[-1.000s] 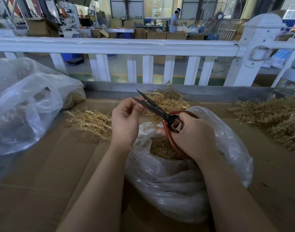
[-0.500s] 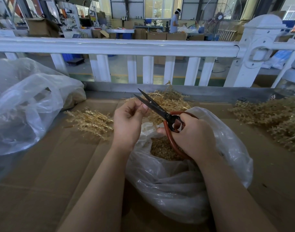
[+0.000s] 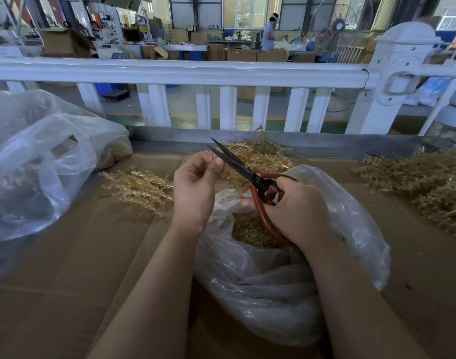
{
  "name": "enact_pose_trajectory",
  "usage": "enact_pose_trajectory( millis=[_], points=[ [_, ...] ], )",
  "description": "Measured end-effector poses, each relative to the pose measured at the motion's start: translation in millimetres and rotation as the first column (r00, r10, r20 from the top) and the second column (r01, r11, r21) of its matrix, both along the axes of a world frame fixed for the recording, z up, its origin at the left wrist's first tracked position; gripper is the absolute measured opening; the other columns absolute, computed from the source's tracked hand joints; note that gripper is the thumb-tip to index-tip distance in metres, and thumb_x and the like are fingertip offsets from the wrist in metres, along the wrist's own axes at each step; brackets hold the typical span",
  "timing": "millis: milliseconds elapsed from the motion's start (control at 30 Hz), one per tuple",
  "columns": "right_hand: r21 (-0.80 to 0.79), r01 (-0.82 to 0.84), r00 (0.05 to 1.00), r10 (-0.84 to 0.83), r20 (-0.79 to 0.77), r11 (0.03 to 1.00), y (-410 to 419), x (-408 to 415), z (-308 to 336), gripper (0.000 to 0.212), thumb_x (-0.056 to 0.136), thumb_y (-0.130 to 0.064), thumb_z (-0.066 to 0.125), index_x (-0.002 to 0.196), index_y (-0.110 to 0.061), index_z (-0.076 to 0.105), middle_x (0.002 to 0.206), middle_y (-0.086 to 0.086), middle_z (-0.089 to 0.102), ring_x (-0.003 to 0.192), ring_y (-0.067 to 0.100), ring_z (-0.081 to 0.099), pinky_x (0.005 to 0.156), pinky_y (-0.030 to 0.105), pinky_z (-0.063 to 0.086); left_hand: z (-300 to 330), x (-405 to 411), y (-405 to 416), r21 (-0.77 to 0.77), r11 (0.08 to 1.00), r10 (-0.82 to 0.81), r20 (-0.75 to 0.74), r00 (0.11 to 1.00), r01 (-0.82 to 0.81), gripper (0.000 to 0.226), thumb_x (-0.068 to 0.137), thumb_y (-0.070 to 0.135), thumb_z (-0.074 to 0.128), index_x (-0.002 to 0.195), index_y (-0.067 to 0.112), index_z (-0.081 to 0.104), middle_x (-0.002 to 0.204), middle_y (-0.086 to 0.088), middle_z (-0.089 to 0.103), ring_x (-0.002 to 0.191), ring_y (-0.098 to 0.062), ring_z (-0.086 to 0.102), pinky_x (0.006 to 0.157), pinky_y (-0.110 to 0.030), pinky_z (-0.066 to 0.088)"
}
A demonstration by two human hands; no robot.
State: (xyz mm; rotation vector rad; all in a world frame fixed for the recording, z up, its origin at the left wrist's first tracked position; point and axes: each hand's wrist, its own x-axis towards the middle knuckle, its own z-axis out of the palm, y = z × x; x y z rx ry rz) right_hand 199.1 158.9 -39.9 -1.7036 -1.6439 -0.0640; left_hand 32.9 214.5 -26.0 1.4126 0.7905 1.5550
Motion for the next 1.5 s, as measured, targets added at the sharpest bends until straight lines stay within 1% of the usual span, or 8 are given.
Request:
enact_pose_trajectory(
  millis=[67, 167, 367, 533, 767, 1033, 1367, 1500],
  points=[
    [-0.004, -0.023, 0.998, 0.023, -0.062, 1.0, -1, -1, 0, 0.073, 0.063, -0.091, 0.049, 0.097, -0.031, 0.072, 0.077, -0.024, 0.064, 0.07, -0.003, 0.06, 0.061, 0.008, 0.043, -1, -1, 1, -0.048, 0.999, 0.0, 0.033, 0.999, 0.002, 0.013, 0.097, 0.005, 0.058, 0.09, 0.007, 0.068, 0.074, 0.001, 0.066, 0.069, -0.004, 0.061, 0.066, -0.014, 0.049],
    [-0.014, -0.04, 0.984, 0.037, -0.173, 0.999, 1, -1, -1, 0.046, 0.069, -0.08, 0.063, 0.082, -0.036, 0.066, 0.066, -0.024, 0.06, 0.073, -0.011, 0.059, 0.057, 0.006, 0.042, -2, -1, 3, -0.118, 0.993, -0.016, 0.05, 0.999, 0.022, 0.013, 0.098, 0.009, 0.058, 0.09, 0.009, 0.069, 0.075, -0.001, 0.068, 0.07, -0.009, 0.063, 0.068, -0.019, 0.052],
    [-0.05, -0.022, 0.954, 0.006, -0.298, 0.998, 5, 0, -2, 0.023, 0.087, -0.044, 0.074, 0.084, -0.021, 0.073, 0.068, -0.01, 0.069, 0.067, 0.007, 0.065, 0.065, 0.032, 0.057, 2, 0, 3, -0.21, 0.971, -0.104, 0.052, 0.993, 0.112, 0.016, 0.096, 0.003, 0.056, 0.085, 0.008, 0.066, 0.071, -0.004, 0.066, 0.063, -0.015, 0.062, 0.065, -0.025, 0.054],
    [-0.037, 0.006, 0.867, -0.024, -0.497, 0.999, 8, 3, 0, 0.015, 0.088, -0.034, 0.076, 0.081, -0.021, 0.072, 0.066, -0.008, 0.071, 0.065, 0.003, 0.066, 0.063, 0.027, 0.055, 5, -4, 2, -0.323, 0.931, -0.171, 0.029, 0.985, 0.171, 0.02, 0.091, -0.007, 0.051, 0.083, 0.01, 0.058, 0.063, -0.005, 0.068, 0.055, -0.015, 0.061, 0.055, -0.022, 0.052],
    [0.08, 0.033, 0.755, 0.028, -0.655, 0.996, 5, 7, 5, 0.023, 0.087, -0.015, 0.074, 0.066, -0.024, 0.07, 0.063, -0.008, 0.071, 0.06, 0.001, 0.066, 0.055, 0.007, 0.046, 6, -5, -5, -0.358, 0.88, -0.42, -0.281, 0.863, 0.312, 0.022, 0.09, 0.001, 0.051, 0.087, 0.011, 0.07, 0.071, -0.011, 0.073, 0.058, -0.015, 0.061, 0.064, -0.03, 0.042],
    [0.133, 0.029, 0.71, 0.073, -0.701, 0.991, 3, 6, 8, 0.025, 0.089, -0.017, 0.073, 0.064, -0.021, 0.069, 0.058, -0.01, 0.068, 0.055, -0.003, 0.061, 0.056, 0.005, 0.043, 6, -14, -2, -0.334, 0.784, -0.586, -0.118, 0.802, 0.523, 0.018, 0.084, 0.029, 0.066, 0.084, 0.017, 0.078, 0.075, -0.004, 0.072, 0.065, -0.01, 0.062, 0.062, -0.017, 0.047],
    [0.149, -0.03, 0.754, 0.12, -0.646, 0.988, 3, 4, 8, 0.025, 0.089, -0.027, 0.076, 0.072, -0.011, 0.067, 0.055, -0.008, 0.064, 0.051, -0.001, 0.059, 0.055, 0.008, 0.045, 11, -2, -5, -0.242, 0.881, -0.384, 0.138, 0.913, 0.407, 0.022, 0.096, 0.005, 0.052, 0.083, 0.008, 0.07, 0.071, -0.007, 0.073, 0.058, -0.011, 0.066, 0.056, -0.018, 0.048],
    [0.047, -0.023, 0.793, 0.047, -0.607, 0.999, 6, 6, 1, 0.033, 0.083, -0.043, 0.079, 0.071, -0.015, 0.068, 0.061, 0.007, 0.064, 0.055, 0.019, 0.062, 0.06, 0.039, 0.055, 11, 2, -6, -0.231, 0.919, -0.275, 0.208, 0.939, 0.32, 0.022, 0.096, 0.004, 0.052, 0.083, 0.006, 0.07, 0.074, -0.009, 0.073, 0.063, -0.014, 0.067, 0.061, -0.021, 0.053]
  ],
)
